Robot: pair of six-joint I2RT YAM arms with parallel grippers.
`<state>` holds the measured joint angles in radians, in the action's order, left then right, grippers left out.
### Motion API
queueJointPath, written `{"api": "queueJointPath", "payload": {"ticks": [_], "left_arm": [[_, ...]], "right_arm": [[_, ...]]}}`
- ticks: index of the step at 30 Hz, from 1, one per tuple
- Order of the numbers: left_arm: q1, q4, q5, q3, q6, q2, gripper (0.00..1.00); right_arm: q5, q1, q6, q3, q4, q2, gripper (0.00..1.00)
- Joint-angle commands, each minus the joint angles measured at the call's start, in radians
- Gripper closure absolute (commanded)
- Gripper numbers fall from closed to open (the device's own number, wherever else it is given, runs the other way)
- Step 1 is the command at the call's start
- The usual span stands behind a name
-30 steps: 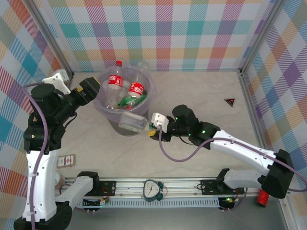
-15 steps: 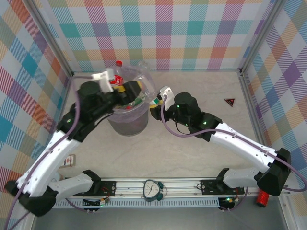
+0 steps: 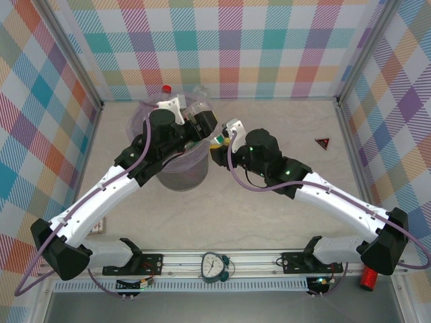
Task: Put the plastic bottles in the bin
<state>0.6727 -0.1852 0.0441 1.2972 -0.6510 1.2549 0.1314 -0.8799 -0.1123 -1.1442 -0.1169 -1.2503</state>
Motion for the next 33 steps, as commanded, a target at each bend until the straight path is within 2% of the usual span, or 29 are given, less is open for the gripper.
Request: {"api": "queueJointPath", "payload": {"ticks": [1, 5, 9, 14, 16, 18, 19, 22, 24, 26, 30, 33], "left_arm": [[0.016, 0.025, 0.013, 0.039, -0.002, -0.004, 0.33], [0.016, 0.023, 0.018, 0.047, -0.002, -0.012, 0.42], [0.016, 0.015, 0.022, 0.063, 0.006, -0.014, 0.44], [0.014, -0.004, 0.048, 0.1, 0.035, -0.009, 0.48], [0.012, -0.016, 0.054, 0.12, 0.048, -0.004, 0.51], [0.007, -0.025, 0.053, 0.137, 0.048, 0.003, 0.53], [0.005, -0.026, 0.053, 0.145, 0.048, 0.007, 0.55], [-0.006, -0.033, 0.051, 0.16, 0.051, 0.019, 0.56], [-0.023, -0.061, 0.052, 0.186, 0.074, 0.019, 0.57], [-0.062, -0.129, 0.052, 0.225, 0.105, 0.01, 0.58], [-0.157, -0.33, 0.047, 0.366, 0.203, 0.021, 0.59], [-0.217, -0.516, 0.047, 0.5, 0.29, 0.068, 0.66]], "right_arm": [[0.006, -0.004, 0.01, 0.001, 0.057, 0.009, 0.71], [-0.008, -0.004, 0.014, -0.009, 0.072, -0.004, 0.69], [-0.029, -0.004, 0.02, -0.013, 0.093, -0.006, 0.65], [-0.056, -0.004, 0.026, -0.018, 0.104, -0.009, 0.53], [-0.075, -0.004, 0.029, -0.026, 0.101, -0.01, 0.45], [-0.088, -0.004, 0.033, -0.039, 0.088, -0.011, 0.29], [-0.09, -0.004, 0.033, -0.043, 0.085, -0.009, 0.26], [-0.081, -0.004, 0.038, -0.046, 0.078, 0.006, 0.08], [-0.056, -0.004, 0.061, -0.05, 0.058, 0.028, 0.04], [-0.013, 0.0, 0.095, -0.052, 0.023, 0.065, 0.01], [0.02, 0.051, 0.114, -0.04, -0.054, 0.144, 0.01], [0.031, 0.118, 0.086, 0.002, -0.088, 0.19, 0.01]]}}
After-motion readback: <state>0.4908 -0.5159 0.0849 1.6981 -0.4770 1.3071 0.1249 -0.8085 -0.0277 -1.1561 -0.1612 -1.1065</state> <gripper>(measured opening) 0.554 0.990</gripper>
